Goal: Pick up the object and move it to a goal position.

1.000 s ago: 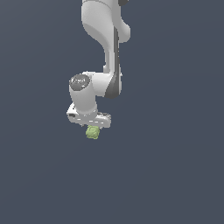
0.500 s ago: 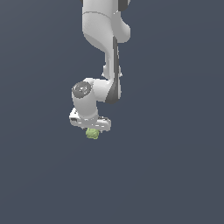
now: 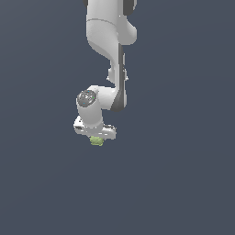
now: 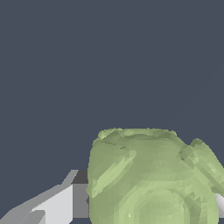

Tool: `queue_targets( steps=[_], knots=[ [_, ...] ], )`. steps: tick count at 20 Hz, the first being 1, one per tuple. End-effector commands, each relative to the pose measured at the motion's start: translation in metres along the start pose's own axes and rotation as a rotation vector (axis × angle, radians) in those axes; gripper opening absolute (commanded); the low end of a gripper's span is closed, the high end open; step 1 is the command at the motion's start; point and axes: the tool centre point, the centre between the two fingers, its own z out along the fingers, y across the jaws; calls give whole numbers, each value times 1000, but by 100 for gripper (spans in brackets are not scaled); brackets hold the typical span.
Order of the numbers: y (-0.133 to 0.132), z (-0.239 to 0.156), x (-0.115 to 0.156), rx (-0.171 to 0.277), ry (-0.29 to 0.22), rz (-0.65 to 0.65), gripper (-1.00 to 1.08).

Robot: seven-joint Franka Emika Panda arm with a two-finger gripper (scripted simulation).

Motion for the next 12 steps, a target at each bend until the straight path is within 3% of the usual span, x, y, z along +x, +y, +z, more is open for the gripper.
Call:
queue_targets(
  steps=[1,12],
  knots=[
    [0,1,0,0,0,0,-100],
    [-4,-3,-4,0,0,0,-100]
  ],
)
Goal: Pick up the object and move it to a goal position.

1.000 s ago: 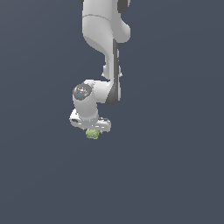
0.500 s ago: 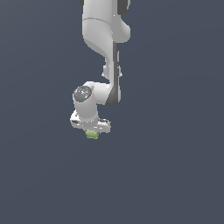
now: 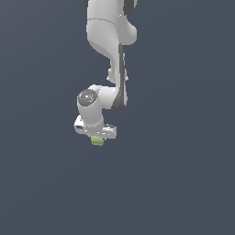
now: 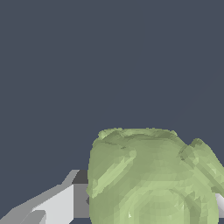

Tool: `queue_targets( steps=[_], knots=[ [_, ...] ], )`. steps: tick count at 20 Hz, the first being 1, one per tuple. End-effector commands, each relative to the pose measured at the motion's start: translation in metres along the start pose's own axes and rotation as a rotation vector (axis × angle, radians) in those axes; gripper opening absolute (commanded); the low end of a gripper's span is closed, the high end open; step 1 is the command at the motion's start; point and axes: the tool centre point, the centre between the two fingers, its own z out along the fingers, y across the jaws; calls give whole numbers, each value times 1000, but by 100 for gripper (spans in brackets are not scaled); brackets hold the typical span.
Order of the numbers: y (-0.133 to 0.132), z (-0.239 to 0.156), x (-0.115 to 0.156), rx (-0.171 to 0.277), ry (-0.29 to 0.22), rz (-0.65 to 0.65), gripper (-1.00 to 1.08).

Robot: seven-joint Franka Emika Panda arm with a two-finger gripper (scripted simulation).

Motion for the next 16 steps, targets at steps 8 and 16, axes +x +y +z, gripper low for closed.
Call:
queue_targets(
  steps=[8,16],
  knots=[
    [-25,-18,-23,1,1,-1,-100],
    [-72,-52,-68,1,1,-1,-100]
  ],
)
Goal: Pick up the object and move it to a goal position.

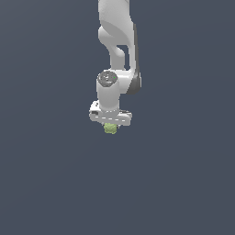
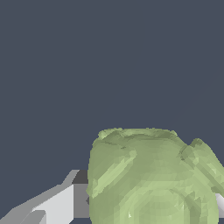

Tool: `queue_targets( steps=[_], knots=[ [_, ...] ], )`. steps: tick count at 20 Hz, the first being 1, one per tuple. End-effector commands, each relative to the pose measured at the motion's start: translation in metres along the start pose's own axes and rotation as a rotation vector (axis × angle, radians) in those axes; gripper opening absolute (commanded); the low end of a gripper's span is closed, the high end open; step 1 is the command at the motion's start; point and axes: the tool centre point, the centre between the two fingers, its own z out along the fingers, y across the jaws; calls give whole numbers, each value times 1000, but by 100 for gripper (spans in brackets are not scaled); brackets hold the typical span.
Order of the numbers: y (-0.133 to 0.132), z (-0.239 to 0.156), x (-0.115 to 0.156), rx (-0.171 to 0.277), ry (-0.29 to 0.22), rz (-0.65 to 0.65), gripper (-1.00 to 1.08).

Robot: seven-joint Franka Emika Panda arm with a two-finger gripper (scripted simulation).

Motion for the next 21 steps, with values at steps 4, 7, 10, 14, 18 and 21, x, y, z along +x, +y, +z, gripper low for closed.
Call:
queue_targets(
  steps=[4,7,10,14,18,21],
  knots=[
    [-38,-27,-35,0,1,-1,-100],
    [-57,-41,-52,-1,1,-1,-100],
    [-73,-52,-66,-1,1,-1,-100],
    [-89,-64,-80,-1,1,-1,-100],
    [-99,-71,-87,-1,1,-1,-100],
    [-101,-73,-89,-1,1,-1,-100]
  ],
)
